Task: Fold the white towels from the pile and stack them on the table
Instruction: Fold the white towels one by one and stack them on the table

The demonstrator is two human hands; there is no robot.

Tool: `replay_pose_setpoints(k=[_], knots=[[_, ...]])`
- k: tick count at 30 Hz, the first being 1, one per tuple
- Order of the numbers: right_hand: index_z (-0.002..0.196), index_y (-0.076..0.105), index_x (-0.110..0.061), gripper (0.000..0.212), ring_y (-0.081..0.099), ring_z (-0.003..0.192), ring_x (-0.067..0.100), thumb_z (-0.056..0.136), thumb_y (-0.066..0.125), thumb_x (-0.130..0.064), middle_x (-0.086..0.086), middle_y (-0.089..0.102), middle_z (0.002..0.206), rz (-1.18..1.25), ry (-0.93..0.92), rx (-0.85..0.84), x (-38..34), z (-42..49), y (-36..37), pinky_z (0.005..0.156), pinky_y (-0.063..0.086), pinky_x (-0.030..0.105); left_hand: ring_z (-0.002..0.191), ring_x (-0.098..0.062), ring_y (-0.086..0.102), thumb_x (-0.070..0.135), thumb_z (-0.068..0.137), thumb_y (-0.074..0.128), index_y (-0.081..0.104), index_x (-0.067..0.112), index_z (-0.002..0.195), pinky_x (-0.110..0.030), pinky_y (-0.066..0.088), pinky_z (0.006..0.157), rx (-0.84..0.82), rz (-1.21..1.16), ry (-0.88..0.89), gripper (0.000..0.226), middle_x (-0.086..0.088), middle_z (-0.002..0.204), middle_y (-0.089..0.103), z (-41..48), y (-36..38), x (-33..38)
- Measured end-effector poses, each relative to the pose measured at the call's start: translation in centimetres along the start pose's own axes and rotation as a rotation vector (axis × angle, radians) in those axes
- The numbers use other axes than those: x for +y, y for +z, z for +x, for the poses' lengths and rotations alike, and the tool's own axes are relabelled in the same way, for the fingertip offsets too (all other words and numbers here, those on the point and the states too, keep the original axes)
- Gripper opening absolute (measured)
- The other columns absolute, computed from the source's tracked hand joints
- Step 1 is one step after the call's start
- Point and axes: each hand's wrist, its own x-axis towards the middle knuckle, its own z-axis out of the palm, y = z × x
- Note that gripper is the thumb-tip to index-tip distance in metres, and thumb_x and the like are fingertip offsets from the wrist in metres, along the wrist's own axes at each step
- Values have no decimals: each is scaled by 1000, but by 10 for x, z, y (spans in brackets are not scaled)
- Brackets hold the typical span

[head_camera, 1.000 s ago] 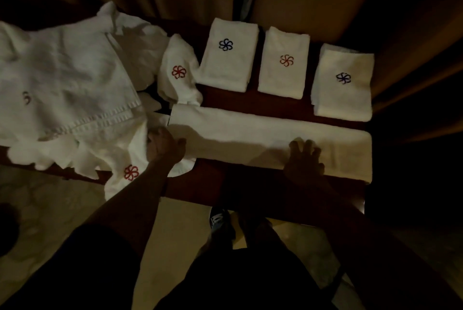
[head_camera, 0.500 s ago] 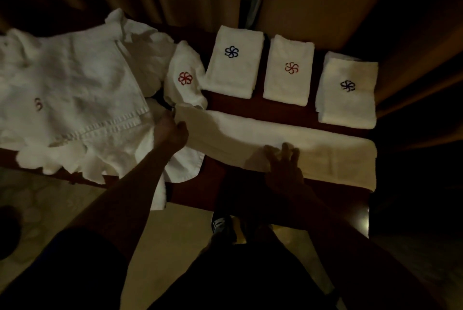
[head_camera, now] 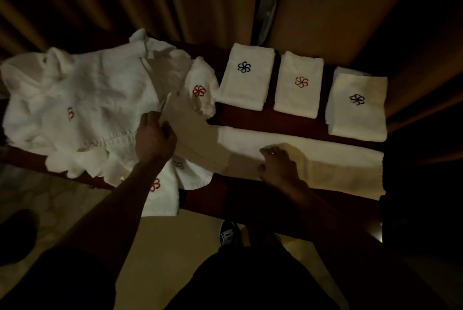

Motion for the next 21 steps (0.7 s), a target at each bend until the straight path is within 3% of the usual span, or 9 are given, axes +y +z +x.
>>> replay_pose_setpoints(k=[4,6,8,12,16,21], knots=[[153,28,-28,64,1,152,33,96,55,-29,3,7,165,-25,61,-137,5,2,11,114,24,62,101,-44,50,6,72,59,52,0,115,-51,50,71,-11,235,72,44,-23,111,51,-6,4,-3],[152,31,-25,64,7,152,32,94,55,-31,5,13,164,1,18,-124,13,3,12,116,28,57,99,-42,48,3,63,58,51,0,112,-48,47,63,10,297,76,49,-22,109,50,-7,10,4],[151,37,-23,62,21,148,29,93,55,-33,5,27,161,93,12,-36,22,1,7,114,33,51,98,-40,49,2,63,59,52,1,110,-46,46,65,20,288,108,47,-21,108,51,-9,16,20],[145,47,-19,55,46,134,28,93,60,-31,6,44,150,336,99,145,48,-11,-11,109,42,44,97,-39,54,10,69,70,57,3,109,-46,43,84,-97,199,324,43,-19,108,56,-14,39,55],[140,52,-12,51,50,128,28,93,64,-28,10,52,142,450,220,295,94,-25,-23,107,42,38,103,-39,57,15,76,70,59,6,114,-49,53,79,-364,0,460,40,-15,113,57,-24,86,92],[132,58,-8,48,55,121,32,88,69,-22,13,56,134,525,371,546,156,-55,-21,100,45,40,116,-37,55,25,84,68,59,5,124,-49,52,88,-563,-11,603,45,-16,128,57,-55,144,157]])
